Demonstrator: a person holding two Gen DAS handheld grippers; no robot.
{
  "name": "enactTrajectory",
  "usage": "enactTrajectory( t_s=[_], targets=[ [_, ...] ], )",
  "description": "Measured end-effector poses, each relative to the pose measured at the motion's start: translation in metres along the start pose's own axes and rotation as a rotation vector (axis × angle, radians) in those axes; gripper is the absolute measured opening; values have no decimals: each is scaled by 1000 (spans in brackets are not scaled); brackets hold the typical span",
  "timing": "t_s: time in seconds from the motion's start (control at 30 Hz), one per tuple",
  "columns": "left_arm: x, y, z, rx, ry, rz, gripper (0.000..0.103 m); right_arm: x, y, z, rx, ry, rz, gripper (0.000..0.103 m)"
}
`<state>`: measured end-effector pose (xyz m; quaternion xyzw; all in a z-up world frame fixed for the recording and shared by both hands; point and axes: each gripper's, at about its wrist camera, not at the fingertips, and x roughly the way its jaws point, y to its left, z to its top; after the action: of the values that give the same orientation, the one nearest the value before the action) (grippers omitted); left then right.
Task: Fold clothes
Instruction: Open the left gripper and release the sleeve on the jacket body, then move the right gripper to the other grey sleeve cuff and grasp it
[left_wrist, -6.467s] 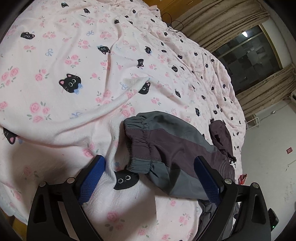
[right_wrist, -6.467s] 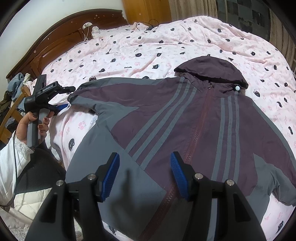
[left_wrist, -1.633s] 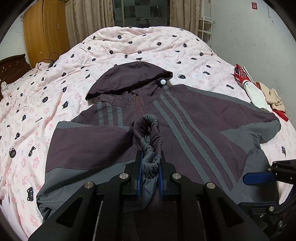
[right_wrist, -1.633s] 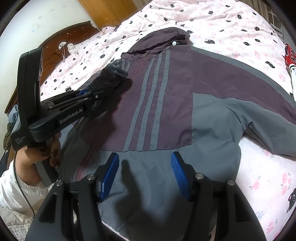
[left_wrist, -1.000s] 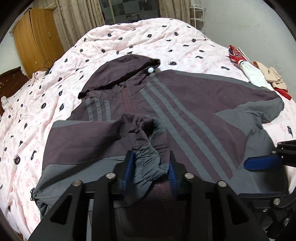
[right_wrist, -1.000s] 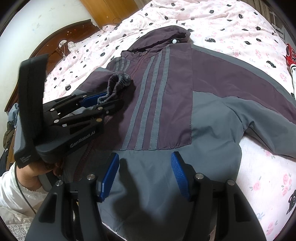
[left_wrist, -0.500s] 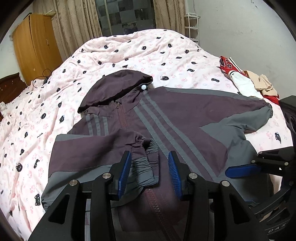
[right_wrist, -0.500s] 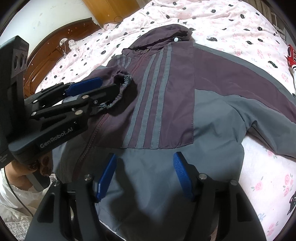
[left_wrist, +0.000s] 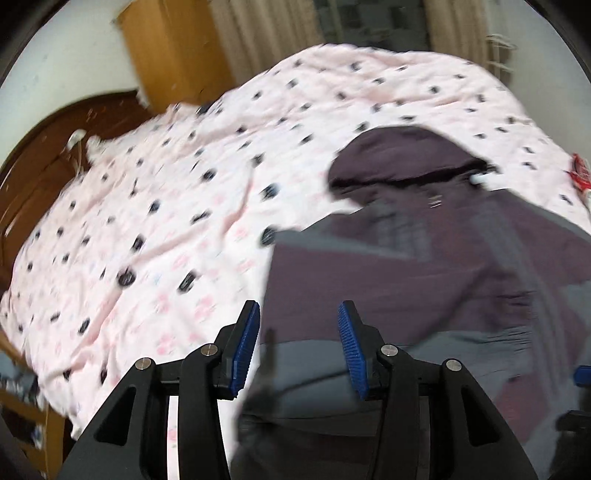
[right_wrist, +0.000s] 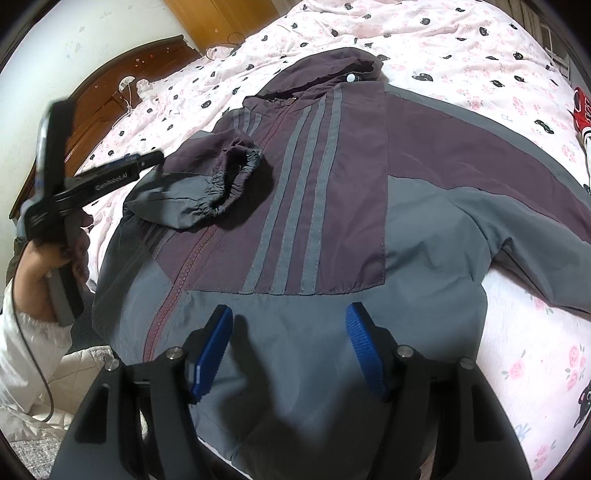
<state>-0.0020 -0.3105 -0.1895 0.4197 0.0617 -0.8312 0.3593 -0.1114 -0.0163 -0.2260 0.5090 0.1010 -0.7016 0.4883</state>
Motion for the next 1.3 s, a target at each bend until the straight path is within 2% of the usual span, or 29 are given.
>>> enactTrajectory(
  t_s=[0.1,0.2,0.4,0.67,0.73,0.87,1.0,1.17,1.3],
  targets=[
    [7,-1,-7,-1,10,-19,40,1,0,0,-1,2,-4,66],
    [15,-19,-15,46,33,-38,40,2,1,0,-2,4,-6,66],
    [23,-53,-23,154,49,23,40,2,0,-1,1,6,-3,66],
    [-5,-58,1,108,-76,-74,40,4,-1,-1,-2,9,-3,66],
    [-1,-66,5,120,-61,-95,40,4,-1,-1,-1,9,-2,66],
    [17,-87,3,123,35,-149,40,3,-1,-1,1,8,2,66],
    [22,-101,-7,140,62,-149,40,3,-1,-2,2,8,3,66],
    [10,-94,-4,123,28,-159,40,-1,-5,-1,29,-3,28,66],
    [-6,-87,-7,124,-28,-156,40,-15,-14,2,80,-54,39,66]
  ],
)
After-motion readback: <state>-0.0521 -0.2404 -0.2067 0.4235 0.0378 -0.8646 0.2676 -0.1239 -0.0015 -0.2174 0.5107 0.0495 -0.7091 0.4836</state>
